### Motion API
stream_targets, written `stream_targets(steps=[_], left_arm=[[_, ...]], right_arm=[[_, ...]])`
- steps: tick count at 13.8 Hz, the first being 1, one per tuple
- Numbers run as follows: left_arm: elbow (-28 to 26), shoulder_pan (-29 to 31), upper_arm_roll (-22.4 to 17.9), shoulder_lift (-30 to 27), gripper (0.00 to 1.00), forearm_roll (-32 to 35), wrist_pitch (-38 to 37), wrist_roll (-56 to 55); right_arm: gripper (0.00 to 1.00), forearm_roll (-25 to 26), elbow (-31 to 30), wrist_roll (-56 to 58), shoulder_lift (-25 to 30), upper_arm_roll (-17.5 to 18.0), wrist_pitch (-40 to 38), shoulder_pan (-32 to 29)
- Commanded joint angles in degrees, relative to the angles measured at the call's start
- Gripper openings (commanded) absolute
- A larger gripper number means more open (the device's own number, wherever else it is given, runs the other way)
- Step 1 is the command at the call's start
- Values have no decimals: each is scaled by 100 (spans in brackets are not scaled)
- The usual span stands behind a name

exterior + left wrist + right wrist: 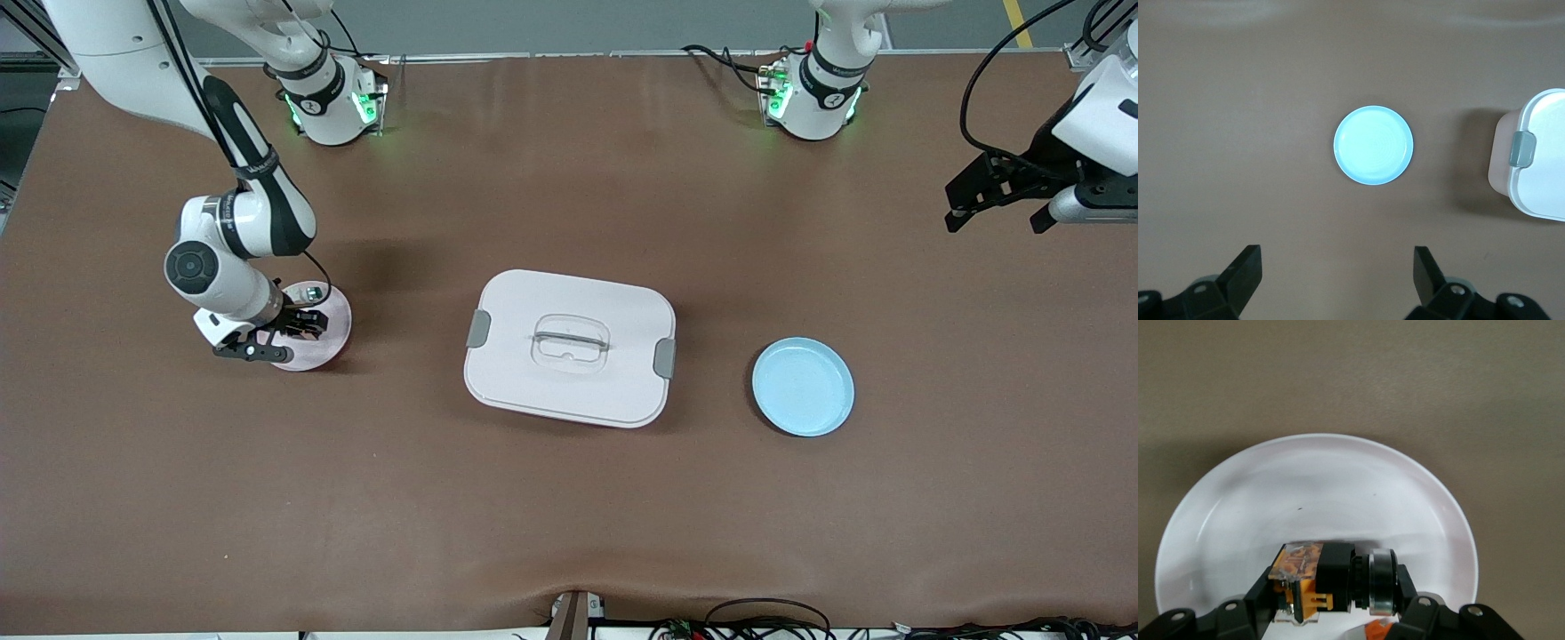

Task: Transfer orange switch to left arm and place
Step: 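Close the right gripper on the orange switch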

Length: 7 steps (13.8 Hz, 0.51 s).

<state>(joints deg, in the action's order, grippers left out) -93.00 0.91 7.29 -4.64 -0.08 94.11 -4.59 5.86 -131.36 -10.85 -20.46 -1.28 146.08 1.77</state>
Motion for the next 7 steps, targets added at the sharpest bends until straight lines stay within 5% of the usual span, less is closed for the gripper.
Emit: stream_targets(steps=[1,5,7], left_arm=[[133,32,44,68,100,8,-34,19],[212,15,53,68,100,-9,-34,28],[256,50,44,59,100,-254,-34,63]], right_arm=[[0,82,233,-145,86,66,-490,-133],[0,3,743,-145,437,119,-1685,-98],[0,-592,1024,-163,587,128,-2265,33]])
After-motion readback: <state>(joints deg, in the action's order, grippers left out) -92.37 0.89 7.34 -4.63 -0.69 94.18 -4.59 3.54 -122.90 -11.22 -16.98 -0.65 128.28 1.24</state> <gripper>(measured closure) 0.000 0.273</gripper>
